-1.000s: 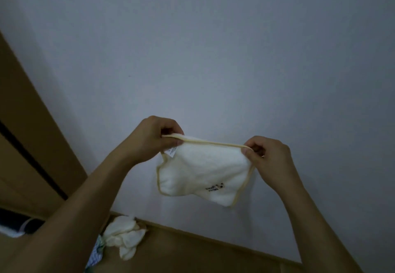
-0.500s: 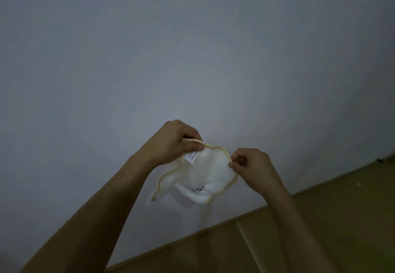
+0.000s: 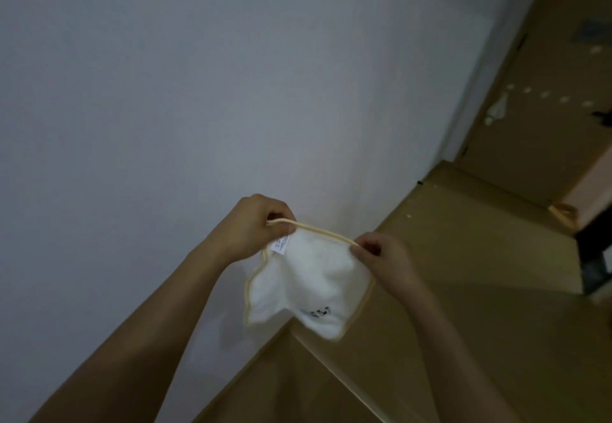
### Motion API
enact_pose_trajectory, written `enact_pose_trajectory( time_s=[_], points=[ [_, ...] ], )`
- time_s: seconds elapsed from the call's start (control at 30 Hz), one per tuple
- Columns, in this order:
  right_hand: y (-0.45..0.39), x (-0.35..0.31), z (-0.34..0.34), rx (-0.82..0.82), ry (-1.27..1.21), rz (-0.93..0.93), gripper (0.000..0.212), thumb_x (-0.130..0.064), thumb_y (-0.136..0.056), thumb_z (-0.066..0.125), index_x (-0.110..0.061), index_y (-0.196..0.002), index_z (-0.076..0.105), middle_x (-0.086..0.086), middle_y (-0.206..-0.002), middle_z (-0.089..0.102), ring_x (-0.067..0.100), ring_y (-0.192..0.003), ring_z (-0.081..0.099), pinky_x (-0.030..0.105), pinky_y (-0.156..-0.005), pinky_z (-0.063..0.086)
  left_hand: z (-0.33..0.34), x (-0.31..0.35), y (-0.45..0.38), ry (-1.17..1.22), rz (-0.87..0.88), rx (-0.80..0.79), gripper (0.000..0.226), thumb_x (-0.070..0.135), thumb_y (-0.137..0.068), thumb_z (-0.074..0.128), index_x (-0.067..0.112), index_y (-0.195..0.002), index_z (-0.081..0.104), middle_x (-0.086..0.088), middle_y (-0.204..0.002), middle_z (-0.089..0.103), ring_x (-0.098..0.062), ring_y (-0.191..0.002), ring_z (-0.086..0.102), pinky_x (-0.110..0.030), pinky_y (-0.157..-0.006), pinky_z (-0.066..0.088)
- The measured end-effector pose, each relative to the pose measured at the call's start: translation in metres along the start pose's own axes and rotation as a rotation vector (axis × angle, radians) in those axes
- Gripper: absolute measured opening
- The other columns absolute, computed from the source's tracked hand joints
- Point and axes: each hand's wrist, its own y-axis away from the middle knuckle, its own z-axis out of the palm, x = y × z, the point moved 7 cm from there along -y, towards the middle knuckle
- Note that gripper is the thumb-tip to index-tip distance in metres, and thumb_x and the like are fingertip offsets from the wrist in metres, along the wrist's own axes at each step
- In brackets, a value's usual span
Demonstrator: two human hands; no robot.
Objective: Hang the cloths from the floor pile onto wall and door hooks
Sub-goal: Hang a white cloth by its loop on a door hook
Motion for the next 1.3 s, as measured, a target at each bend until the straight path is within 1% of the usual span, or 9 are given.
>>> enact_pose_trajectory(
  time_s=[0.13,0.3,0.43,0.63,0.77,0.93,1.13,1.2,1.3],
  points=[
    [-0.008,0.041,-0.046,0.084,-0.07,0.034,0.016,-0.018,-0.088,0.067,-0.015,-0.073,0.072,-0.009,-0.063,0.063,-0.002,-0.056,0.051,0.013,-0.053,0.037,0.031,0.017,-0.047,0.015,0.022,0.007,0.007,0.021,-0.082,0.071,0.028,-0.08,0.072,0.011,-0.076,0.069,-0.004,-0.073,0.063,-0.023,-0.065,0.048],
    [-0.03,0.102,-0.107,0.183,-0.067,0.1,0.016,-0.017,-0.087,0.068,-0.019,-0.071,0.07,-0.008,-0.068,0.066,0.0,-0.062,0.055,0.023,-0.062,0.044,0.084,0.043,-0.114,0.099,0.004,-0.04,0.013,0.014,-0.082,0.072,0.026,-0.077,0.072,0.007,-0.072,0.069,-0.006,-0.065,0.061,-0.016,-0.058,0.043],
    [-0.044,0.152,-0.157,0.229,-0.082,0.153,0.025,-0.019,-0.086,0.068,-0.033,-0.066,0.068,-0.018,-0.065,0.065,-0.006,-0.064,0.058,0.013,-0.059,0.042,0.125,0.067,-0.168,0.171,0.009,-0.047,0.015,0.009,-0.08,0.072,0.024,-0.079,0.072,0.008,-0.075,0.07,-0.004,-0.069,0.063,-0.014,-0.059,0.043],
    [-0.057,0.223,-0.226,0.268,-0.026,0.235,0.018,-0.022,-0.087,0.067,-0.02,-0.069,0.072,-0.008,-0.064,0.065,0.004,-0.06,0.054,0.02,-0.056,0.039,0.189,0.107,-0.246,0.503,-0.056,0.057,0.009,0.008,-0.075,0.08,0.013,-0.079,0.073,-0.002,-0.074,0.072,-0.008,-0.066,0.066,-0.016,-0.056,0.048],
    [-0.068,0.263,-0.266,0.301,-0.02,0.28,0.018,-0.022,-0.087,0.068,-0.018,-0.07,0.071,-0.009,-0.062,0.062,0.006,-0.06,0.053,0.022,-0.056,0.037,0.231,0.132,-0.295,0.715,-0.099,0.029,0.011,0.015,-0.076,0.081,0.01,-0.086,0.077,-0.008,-0.082,0.075,-0.021,-0.075,0.072,-0.026,-0.065,0.056],
    [-0.101,0.306,-0.297,0.31,0.008,0.322,0.017,-0.017,-0.086,0.069,-0.014,-0.07,0.071,-0.004,-0.063,0.061,0.011,-0.062,0.053,0.027,-0.059,0.037,0.276,0.156,-0.363,0.733,-0.058,0.008,0.009,0.021,-0.076,0.081,0.016,-0.083,0.078,-0.002,-0.08,0.076,-0.014,-0.078,0.072,-0.022,-0.066,0.055],
    [-0.18,0.329,-0.318,0.397,-0.068,0.312,0.005,-0.02,-0.086,0.069,-0.018,-0.085,0.074,-0.009,-0.077,0.068,0.002,-0.071,0.059,0.012,-0.063,0.043,0.327,0.172,-0.453,0.679,0.058,-0.097,0.012,0.021,-0.076,0.081,0.01,-0.077,0.077,-0.007,-0.081,0.075,-0.002,-0.079,0.068,-0.016,-0.065,0.05],
    [-0.216,0.326,-0.325,0.447,-0.114,0.256,0.006,-0.023,-0.086,0.07,-0.018,-0.089,0.072,-0.009,-0.081,0.069,0.003,-0.075,0.061,0.01,-0.066,0.044,0.342,0.178,-0.486,0.649,0.107,-0.153,0.011,0.02,-0.078,0.079,0.014,-0.07,0.076,-0.004,-0.072,0.073,-0.004,-0.07,0.065,-0.021,-0.062,0.048],
    [-0.27,0.329,-0.333,0.49,-0.173,0.216,0.01,-0.026,-0.085,0.07,-0.017,-0.089,0.069,-0.005,-0.082,0.068,0.006,-0.077,0.062,0.013,-0.066,0.047,0.357,0.184,-0.537,0.6,0.182,-0.209,0.033,0.02,-0.079,0.077,0.027,-0.05,0.065,0.01,-0.05,0.055,-0.006,-0.05,0.046,-0.023,-0.051,0.034]
  ],
)
